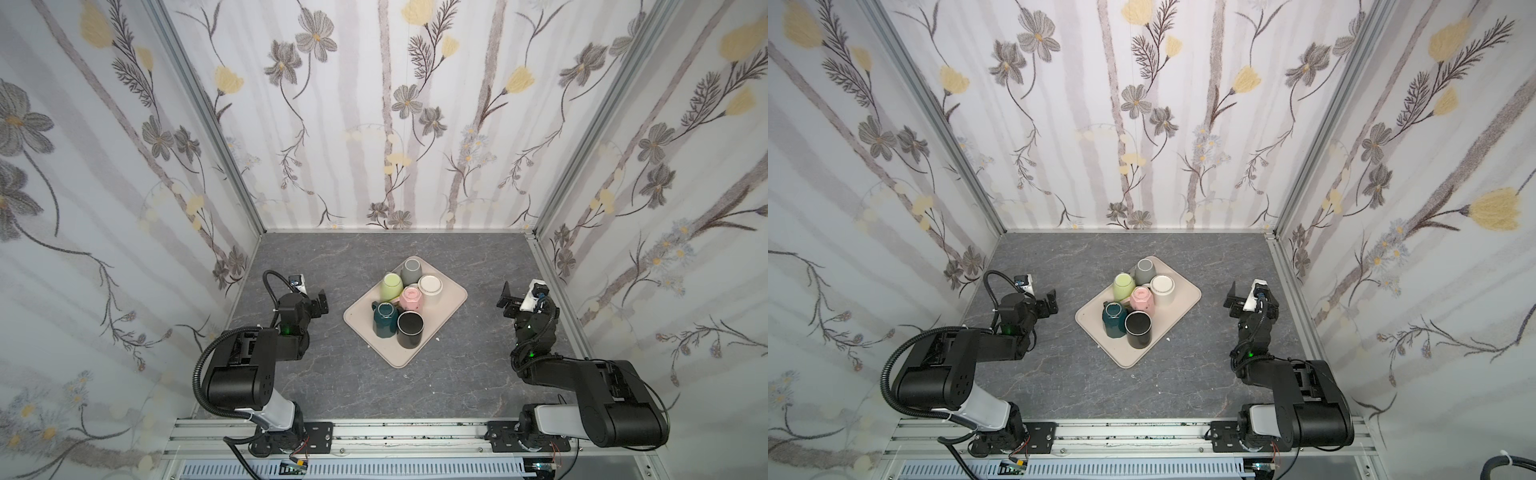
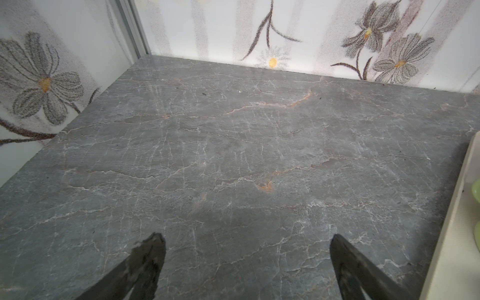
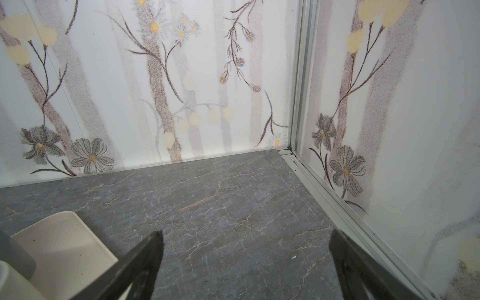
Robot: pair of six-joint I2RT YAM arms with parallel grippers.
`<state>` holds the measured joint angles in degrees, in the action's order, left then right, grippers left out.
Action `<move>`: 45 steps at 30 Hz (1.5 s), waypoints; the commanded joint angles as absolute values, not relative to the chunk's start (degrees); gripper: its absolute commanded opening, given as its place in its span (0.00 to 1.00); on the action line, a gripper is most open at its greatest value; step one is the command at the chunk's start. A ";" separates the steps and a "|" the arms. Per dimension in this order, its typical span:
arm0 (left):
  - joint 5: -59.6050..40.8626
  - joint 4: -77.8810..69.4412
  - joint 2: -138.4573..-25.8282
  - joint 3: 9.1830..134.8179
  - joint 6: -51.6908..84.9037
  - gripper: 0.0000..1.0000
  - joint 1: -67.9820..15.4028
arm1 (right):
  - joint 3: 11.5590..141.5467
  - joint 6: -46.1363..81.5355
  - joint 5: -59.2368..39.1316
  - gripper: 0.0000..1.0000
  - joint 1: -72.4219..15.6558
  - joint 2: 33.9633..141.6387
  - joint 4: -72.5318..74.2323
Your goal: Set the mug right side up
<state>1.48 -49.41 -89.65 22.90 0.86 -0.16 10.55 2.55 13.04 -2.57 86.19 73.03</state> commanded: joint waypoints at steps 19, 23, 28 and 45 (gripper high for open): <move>25.61 -24.85 -73.06 28.08 7.63 1.00 -8.99 | 26.23 11.95 18.82 1.00 -7.25 70.73 31.02; 29.66 -15.74 -67.70 30.50 6.35 1.00 -15.25 | 27.96 15.64 10.24 1.00 -7.22 68.39 24.40; 28.79 -4.72 -62.09 34.39 9.33 1.00 -20.36 | 32.64 19.03 0.21 1.00 -7.40 70.54 13.96; 14.98 5.99 -66.04 39.67 16.52 1.00 -28.61 | 31.97 25.81 -8.80 1.00 -28.04 66.05 5.28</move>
<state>17.06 5.43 -65.04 39.00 14.94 -28.53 33.01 22.76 -8.47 -25.91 67.02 3.77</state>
